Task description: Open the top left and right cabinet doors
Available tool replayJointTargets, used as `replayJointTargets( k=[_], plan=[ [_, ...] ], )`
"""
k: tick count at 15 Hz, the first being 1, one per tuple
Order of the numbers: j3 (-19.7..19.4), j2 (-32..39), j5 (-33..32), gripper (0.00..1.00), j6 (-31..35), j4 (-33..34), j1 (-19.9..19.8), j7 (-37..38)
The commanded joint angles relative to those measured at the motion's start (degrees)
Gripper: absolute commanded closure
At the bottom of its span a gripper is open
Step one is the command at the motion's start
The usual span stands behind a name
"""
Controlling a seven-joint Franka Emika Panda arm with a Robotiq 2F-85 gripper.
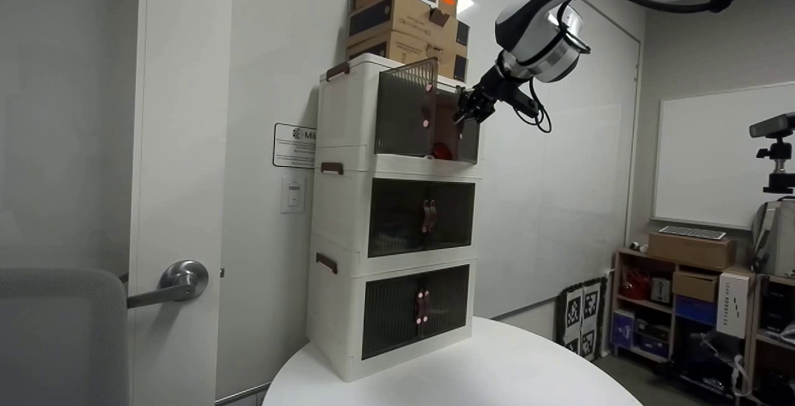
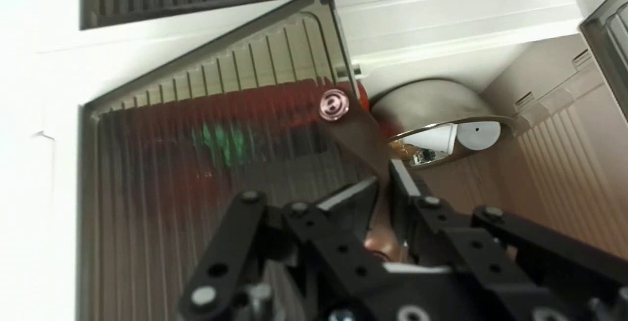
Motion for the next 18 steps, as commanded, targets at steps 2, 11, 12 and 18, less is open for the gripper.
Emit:
replayJointTargets(
  k=[2, 11, 12, 18],
  plan=[
    [-3.6, -5.9, -4.2, 0.65, 2.2, -6.2, -0.7, 6.4],
    [-7.5, -8.4, -6.0, 0.02, -0.2, -4.5, -4.0, 5.9],
    [-8.2, -8.1, -6.4, 0.00, -0.8, -3.0, -4.6, 5.9],
    [-10.6, -6.9, -8.5, 0.00, -1.0, 1.7, -6.5, 7.8]
  ],
)
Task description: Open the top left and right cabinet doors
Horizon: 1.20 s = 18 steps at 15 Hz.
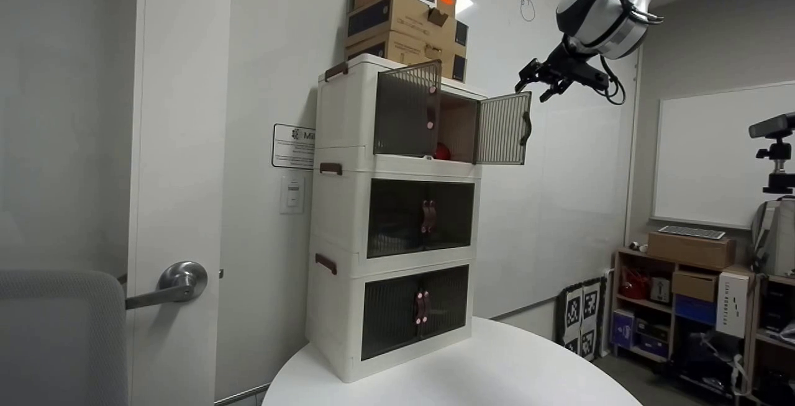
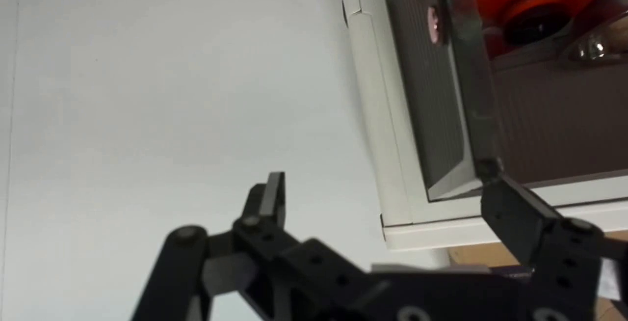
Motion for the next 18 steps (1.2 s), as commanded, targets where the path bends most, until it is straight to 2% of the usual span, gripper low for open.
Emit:
replayJointTargets(
  k=[1, 3, 4, 6, 8, 10, 11, 13, 18],
  plan=[
    [-1.2, 1.6, -3.7, 0.00, -0.8, 3.9, -0.3, 2.8],
    [-1.9, 1.6, -6.9, 0.00, -0.6, 4.4, -0.1, 5.4],
    [-4.3, 1.4, -8.4, 0.00, -0.7, 4.6, 2.2, 6.9],
    [-5.9, 1.0, -13.8, 0.00, -2.1, 5.0, 3.2, 12.2],
    [-6.2, 0.0, -24.8, 0.00, -6.6, 5.8, 3.2, 22.3],
    [-5.1, -1.1, -30.3, 0.00, -14.0, 8.2, 3.9, 27.8],
    [-6.1, -1.7, -30.5, 0.00, -17.9, 9.7, 6.2, 28.8],
    [-4.7, -3.2, -29.8, 0.00, -24.5, 12.8, 8.1, 29.0],
    [-0.4, -5.3, -26.9, 0.00, -44.4, 20.1, 13.1, 22.6]
  ],
)
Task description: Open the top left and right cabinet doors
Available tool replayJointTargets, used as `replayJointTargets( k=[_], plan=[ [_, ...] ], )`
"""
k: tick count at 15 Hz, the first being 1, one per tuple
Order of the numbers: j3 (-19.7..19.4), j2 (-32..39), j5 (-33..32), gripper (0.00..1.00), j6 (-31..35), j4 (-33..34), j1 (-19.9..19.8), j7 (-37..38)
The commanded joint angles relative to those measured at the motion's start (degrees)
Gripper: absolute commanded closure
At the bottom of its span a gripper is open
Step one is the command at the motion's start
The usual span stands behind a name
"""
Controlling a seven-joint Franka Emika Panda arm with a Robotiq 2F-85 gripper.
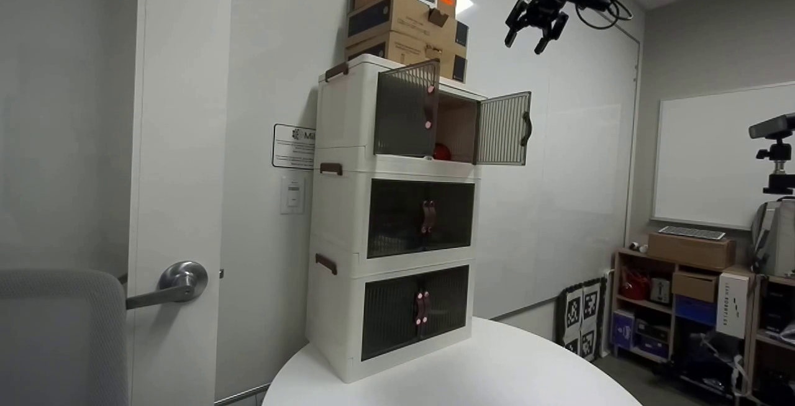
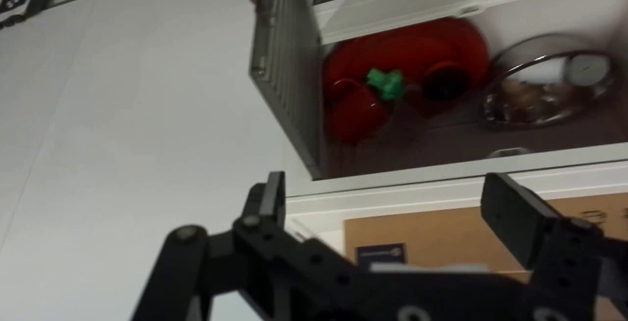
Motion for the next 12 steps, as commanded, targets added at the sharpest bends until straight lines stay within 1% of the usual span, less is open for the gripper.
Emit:
replayJointTargets(
  k=[1, 3, 6, 7, 8, 9, 12],
  plan=[
    [1.9, 0.3, 0.2, 0.00, -14.4, 5.2, 3.3, -3.1],
    [3.9, 0.4, -4.2, 0.00, -19.4, 3.8, 3.8, -0.4],
    [5.3, 0.0, -11.7, 0.00, -21.8, -1.6, 4.4, 2.8],
    [5.4, -0.3, -12.5, 0.00, -22.0, -3.5, 4.4, 2.3],
    [5.5, -0.9, -13.9, 0.00, -20.8, -6.3, 4.4, 3.0],
    [4.4, 0.6, -11.2, 0.00, -21.2, -2.2, 5.1, 1.5],
    [4.5, 0.5, -12.7, 0.00, -21.1, -5.1, 5.1, 1.8]
  ],
)
